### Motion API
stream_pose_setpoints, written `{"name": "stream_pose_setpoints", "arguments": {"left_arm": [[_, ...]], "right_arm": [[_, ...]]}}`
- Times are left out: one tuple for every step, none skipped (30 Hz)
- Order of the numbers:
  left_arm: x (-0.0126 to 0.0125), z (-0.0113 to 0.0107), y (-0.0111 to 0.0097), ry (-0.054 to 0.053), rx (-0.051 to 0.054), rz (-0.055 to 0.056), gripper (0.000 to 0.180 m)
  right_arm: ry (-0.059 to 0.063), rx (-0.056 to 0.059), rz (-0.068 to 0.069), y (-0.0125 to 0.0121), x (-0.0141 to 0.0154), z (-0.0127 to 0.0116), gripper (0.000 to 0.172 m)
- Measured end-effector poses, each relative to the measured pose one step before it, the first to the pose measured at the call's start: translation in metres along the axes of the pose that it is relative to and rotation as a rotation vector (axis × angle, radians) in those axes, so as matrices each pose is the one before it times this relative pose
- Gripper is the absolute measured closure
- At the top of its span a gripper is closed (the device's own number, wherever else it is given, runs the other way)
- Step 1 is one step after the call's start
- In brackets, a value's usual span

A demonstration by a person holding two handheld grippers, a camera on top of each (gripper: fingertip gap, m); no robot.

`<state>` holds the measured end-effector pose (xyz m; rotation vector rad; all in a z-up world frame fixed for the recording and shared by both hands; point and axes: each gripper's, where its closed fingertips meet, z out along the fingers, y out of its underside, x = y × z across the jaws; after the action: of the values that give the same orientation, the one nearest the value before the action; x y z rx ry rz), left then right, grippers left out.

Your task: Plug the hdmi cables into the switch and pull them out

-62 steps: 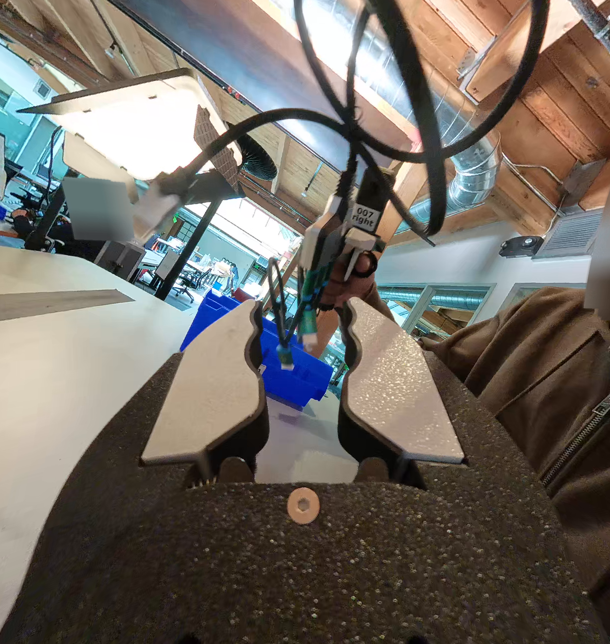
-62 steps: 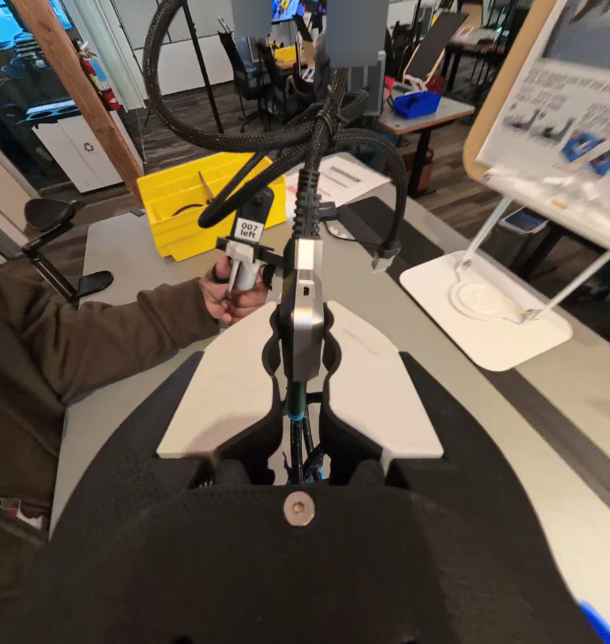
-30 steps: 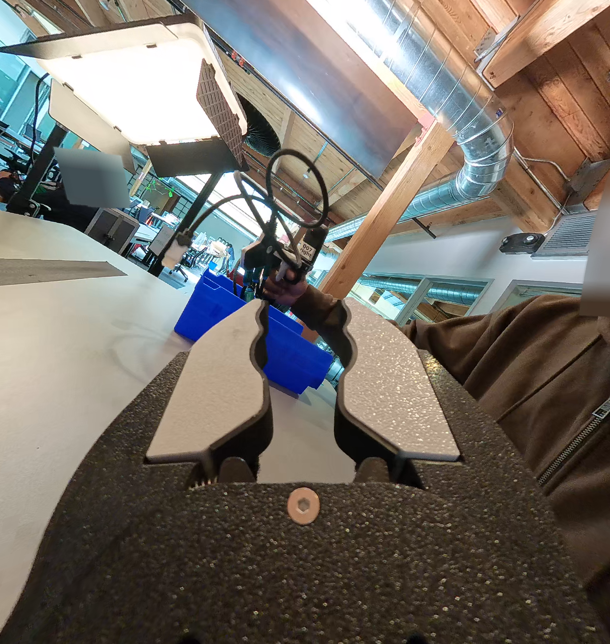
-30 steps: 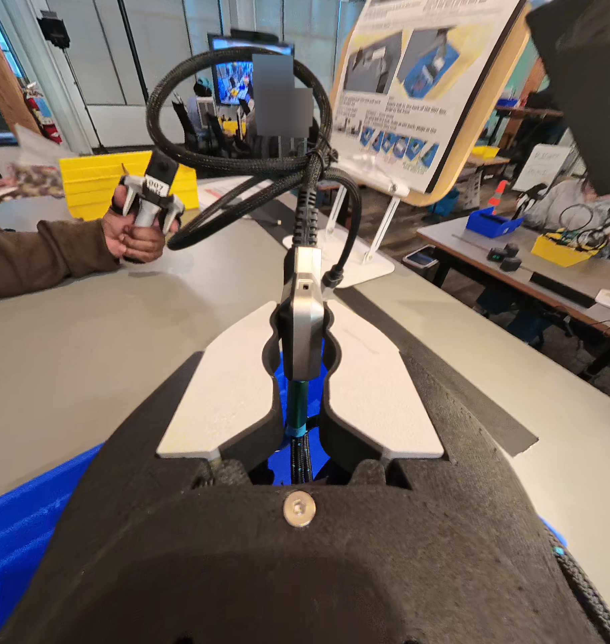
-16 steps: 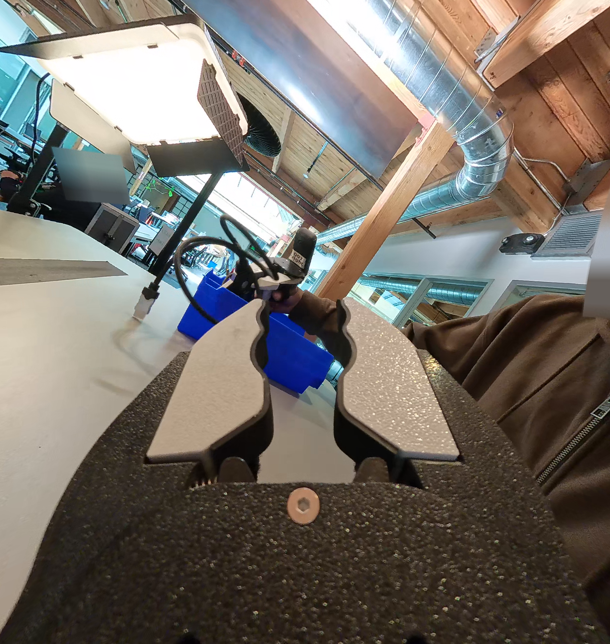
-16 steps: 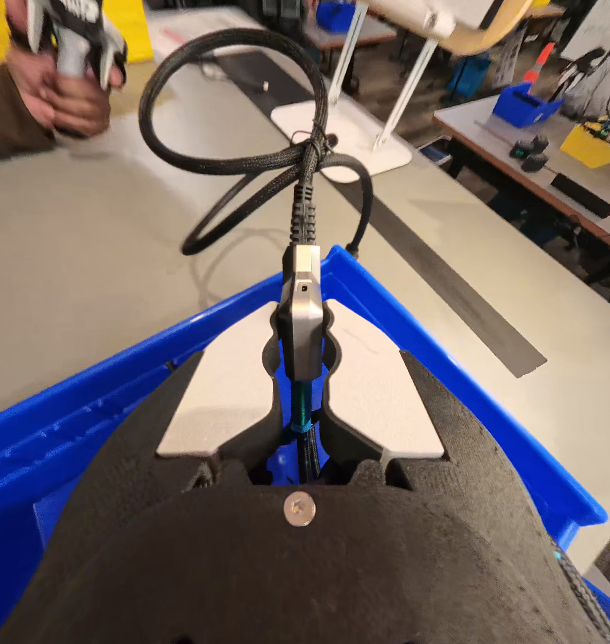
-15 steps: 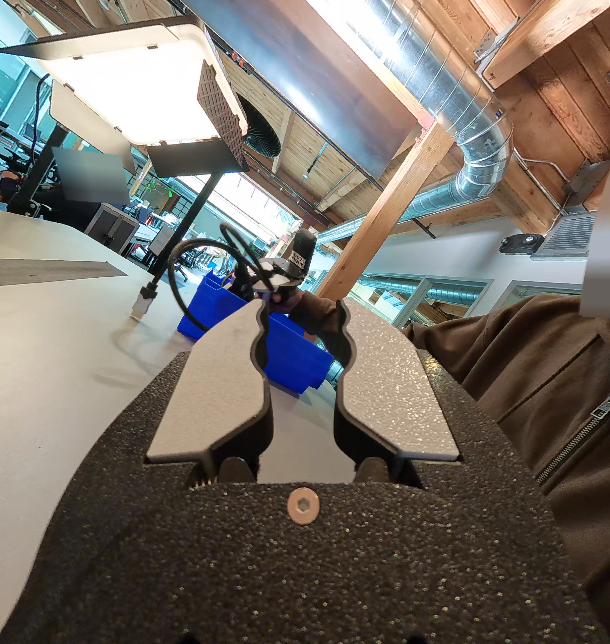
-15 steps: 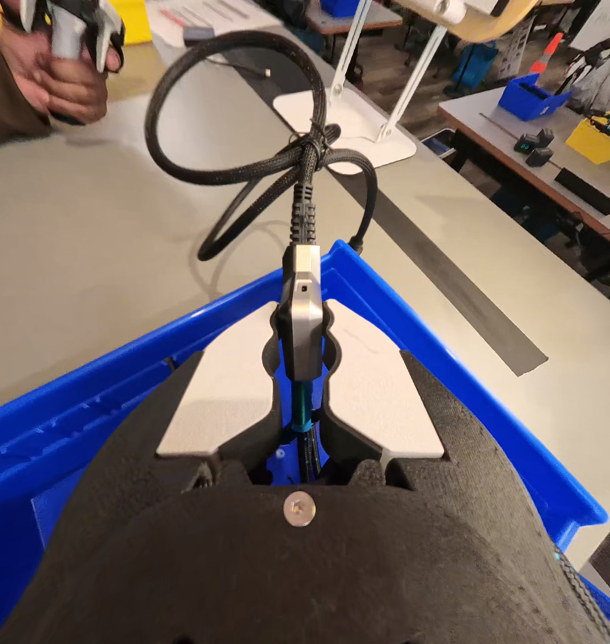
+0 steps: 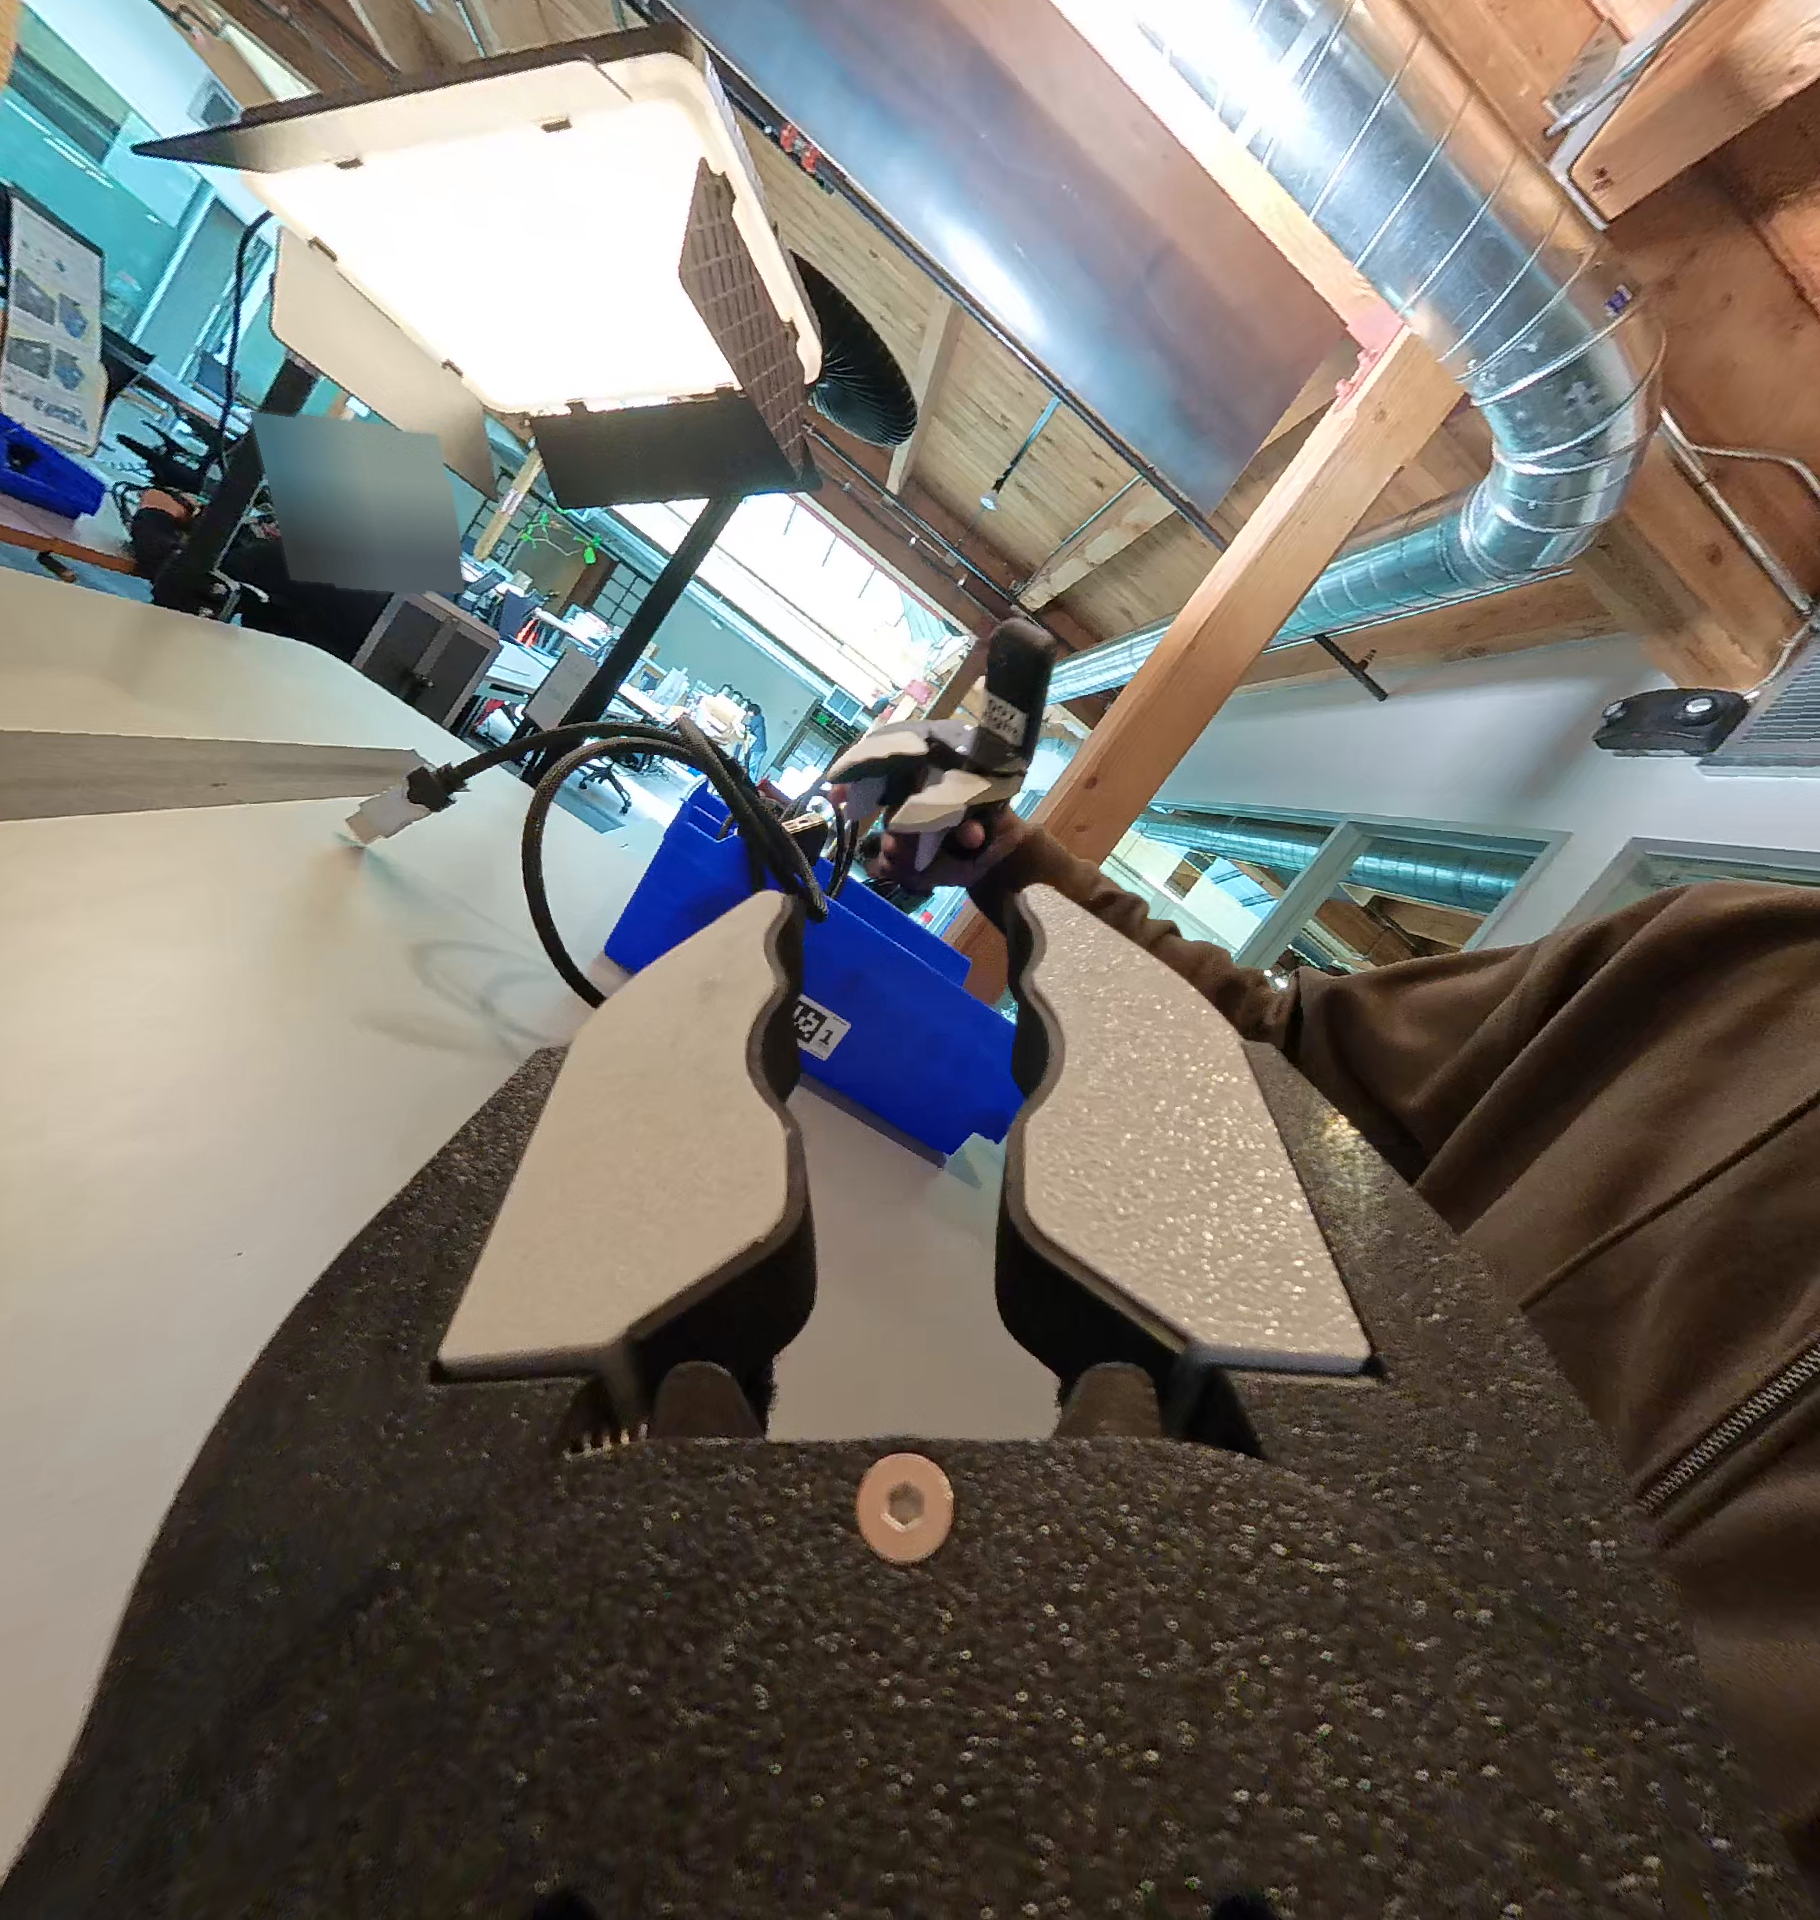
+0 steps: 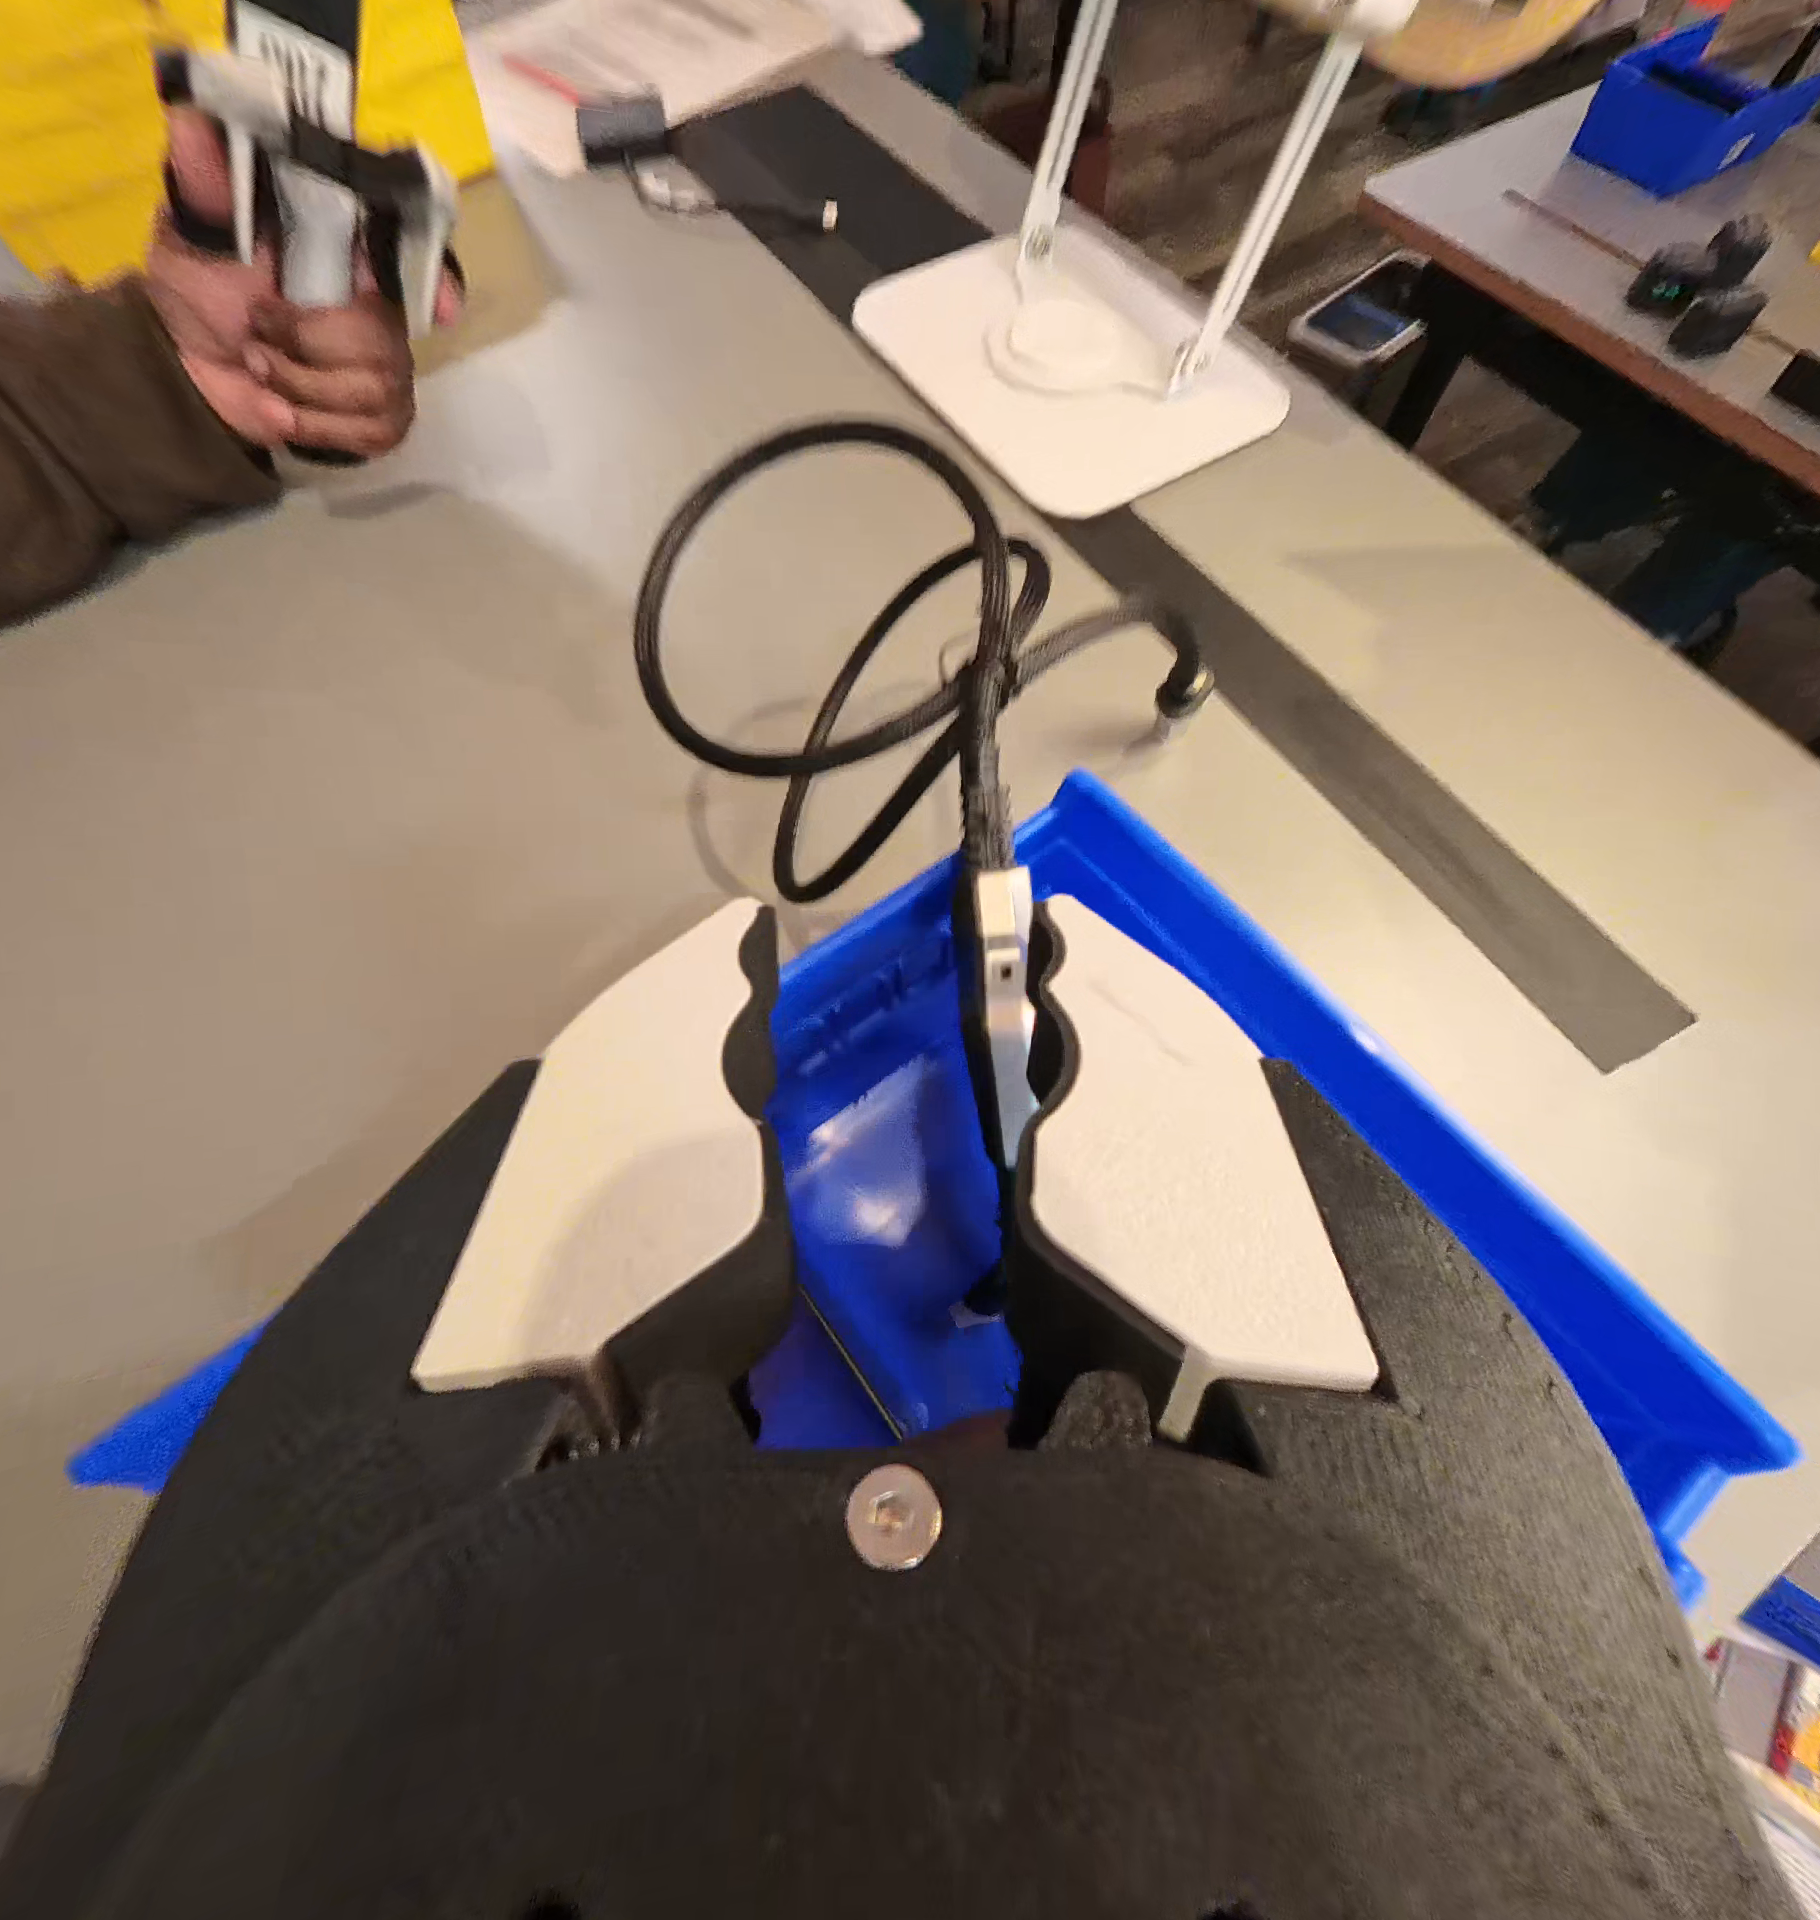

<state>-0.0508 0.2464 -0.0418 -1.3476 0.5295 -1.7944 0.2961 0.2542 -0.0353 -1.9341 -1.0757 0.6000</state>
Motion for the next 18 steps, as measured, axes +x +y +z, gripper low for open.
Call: {"name": "stream_pose_setpoints", "arguments": {"left_arm": [[-0.00076,-0.00023,-0.00029,-0.0047,0.0001,-0.0007,0.143],[-0.00044,-0.0002,-0.00056,-0.001,0.0031,-0.0022,0.143],[-0.00025,0.00011,-0.00029,0.0006,0.0026,-0.0032,0.143],[-0.00055,0.00018,-0.00007,-0.0003,0.0006,-0.0031,0.143],[-0.00053,0.00038,0.00016,-0.0006,-0.0015,-0.0026,0.143],[-0.00033,0.00054,0.00032,0.0001,-0.0018,-0.0013,0.143],[-0.00005,0.00044,0.00041,0.0006,-0.0014,-0.0011,0.143],[0.00027,0.00043,0.00049,0.0014,-0.0017,-0.001,0.143],[0.00063,0.00034,0.00027,0.0019,-0.0013,0.0,0.143],[0.00058,0.00016,-0.00003,0.0015,-0.0004,0.0012,0.143],[0.00068,-0.00013,-0.00027,0.0016,0.0009,0.0017,0.143],[0.00049,-0.00044,-0.00053,0.0015,0.003,0.0011,0.143],[0.00031,-0.00066,-0.0008,0.0013,0.005,-0.0011,0.143],[0.00021,-0.00078,-0.00109,0.0023,0.0063,-0.0024,0.143],[0.00031,-0.00083,-0.00117,0.0019,0.0065,-0.0025,0.143],[0.00035,-0.00089,-0.00128,0.0018,0.006,-0.0013,0.143],[0.00055,-0.00095,-0.00128,0.001,0.0054,0.0004,0.143],[0.00058,-0.00096,-0.00121,0.0,0.0051,0.0013,0.143]], "right_arm": [[0.0188,0.0246,0.0139,-0.01154,0.0009,-0.0038,0.127],[0.0309,0.0191,0.029,-0.01194,0.00328,-0.0011,0.128],[0.0374,0.0032,0.0429,-0.0104,0.00487,0.00242,0.129],[0.0288,-0.0196,0.0497,-0.00748,0.00349,0.00596,0.128],[0.0248,-0.0451,0.0497,-0.00392,0.0024,0.00934,0.128],[0.0193,-0.0618,0.0339,-0.00163,0.00078,0.01154,0.123],[0.0073,-0.0653,0.0088,-0.00099,-0.00233,0.01273,0.117],[0.0158,-0.0713,-0.003,0.00003,-0.00154,0.01306,0.116],[0.0289,-0.0769,-0.0081,0.00103,0.00102,0.01293,0.109],[0.0357,-0.0748,-0.0114,0.00122,0.00299,0.01224,0.103],[0.0348,-0.0609,-0.0067,-0.00008,0.00426,0.01114,0.099],[0.0158,-0.0403,0.0043,-0.00198,0.00263,0.01022,0.096],[-0.0072,-0.0293,0.0137,-0.00242,0.00022,0.00938,0.097],[0.0001,-0.0351,0.0151,-0.0006,0.00173,0.0089,0.1],[0.0236,-0.0436,0.0073,0.00141,0.00508,0.00817,0.106],[0.021,-0.032,-0.0061,0.00077,0.00415,0.0066,0.123],[-0.0037,-0.0078,-0.0109,-0.0014,-0.00015,0.0042,0.136],[-0.0087,0.0013,-0.002,-0.0016,-0.00083,0.00201,0.138]]}}
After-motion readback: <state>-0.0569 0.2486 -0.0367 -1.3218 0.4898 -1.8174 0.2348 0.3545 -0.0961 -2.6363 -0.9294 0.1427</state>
